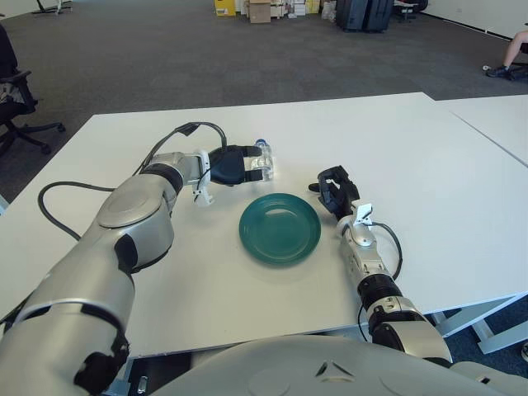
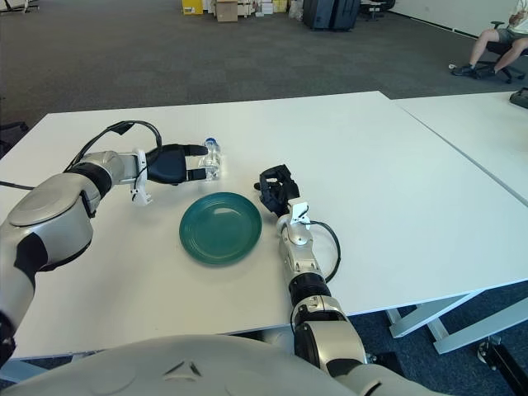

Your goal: Put the bottle into the plate.

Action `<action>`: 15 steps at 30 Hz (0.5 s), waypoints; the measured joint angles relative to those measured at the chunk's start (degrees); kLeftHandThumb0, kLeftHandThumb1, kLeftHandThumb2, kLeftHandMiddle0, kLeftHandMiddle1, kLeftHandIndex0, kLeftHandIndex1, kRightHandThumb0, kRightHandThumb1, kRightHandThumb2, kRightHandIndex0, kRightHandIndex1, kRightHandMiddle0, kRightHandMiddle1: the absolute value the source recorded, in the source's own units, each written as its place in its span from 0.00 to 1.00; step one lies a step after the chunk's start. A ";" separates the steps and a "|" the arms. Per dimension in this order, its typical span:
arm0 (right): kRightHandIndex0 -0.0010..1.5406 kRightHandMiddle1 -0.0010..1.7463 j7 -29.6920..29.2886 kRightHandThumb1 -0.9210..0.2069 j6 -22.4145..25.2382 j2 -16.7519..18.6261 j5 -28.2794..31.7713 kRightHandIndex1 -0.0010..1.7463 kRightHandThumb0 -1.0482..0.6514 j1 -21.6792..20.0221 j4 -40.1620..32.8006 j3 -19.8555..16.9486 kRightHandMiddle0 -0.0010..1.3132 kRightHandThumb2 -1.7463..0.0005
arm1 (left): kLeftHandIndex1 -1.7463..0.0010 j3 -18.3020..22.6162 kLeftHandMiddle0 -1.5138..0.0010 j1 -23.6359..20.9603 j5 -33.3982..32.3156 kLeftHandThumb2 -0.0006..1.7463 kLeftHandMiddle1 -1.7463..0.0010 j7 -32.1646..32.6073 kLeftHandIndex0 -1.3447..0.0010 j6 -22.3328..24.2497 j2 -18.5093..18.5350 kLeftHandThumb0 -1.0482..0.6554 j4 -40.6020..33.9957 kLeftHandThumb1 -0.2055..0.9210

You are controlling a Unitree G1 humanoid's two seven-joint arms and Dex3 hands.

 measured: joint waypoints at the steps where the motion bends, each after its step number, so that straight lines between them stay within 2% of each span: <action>1: 0.27 1.00 0.01 0.06 0.10 0.03 0.00 0.66 0.41 0.05 -0.11 0.00 0.18 0.65 | 0.27 0.58 0.70 -0.07 -0.58 0.40 0.97 0.19 0.91 -0.01 -0.06 0.31 -0.01 0.86; 7: 0.27 0.99 0.17 0.06 0.73 0.07 0.00 0.67 0.41 0.37 -0.81 0.10 0.18 0.66 | 0.22 3.39 0.69 -0.71 -4.06 0.47 0.97 0.38 0.88 0.08 -0.32 0.33 0.04 0.78; 10: 0.27 0.99 0.34 0.06 0.89 0.09 0.00 0.67 0.41 0.53 -1.08 0.16 0.18 0.66 | 0.10 4.90 0.68 -1.18 -5.62 0.33 0.97 0.38 0.82 0.09 -0.30 0.38 0.18 0.92; 15: 0.27 0.99 0.62 0.07 1.08 0.09 0.00 0.68 0.41 0.83 -1.31 0.18 0.19 0.65 | 0.05 7.57 0.66 -2.30 -8.26 0.27 0.96 0.55 0.81 0.09 0.06 0.40 0.39 0.99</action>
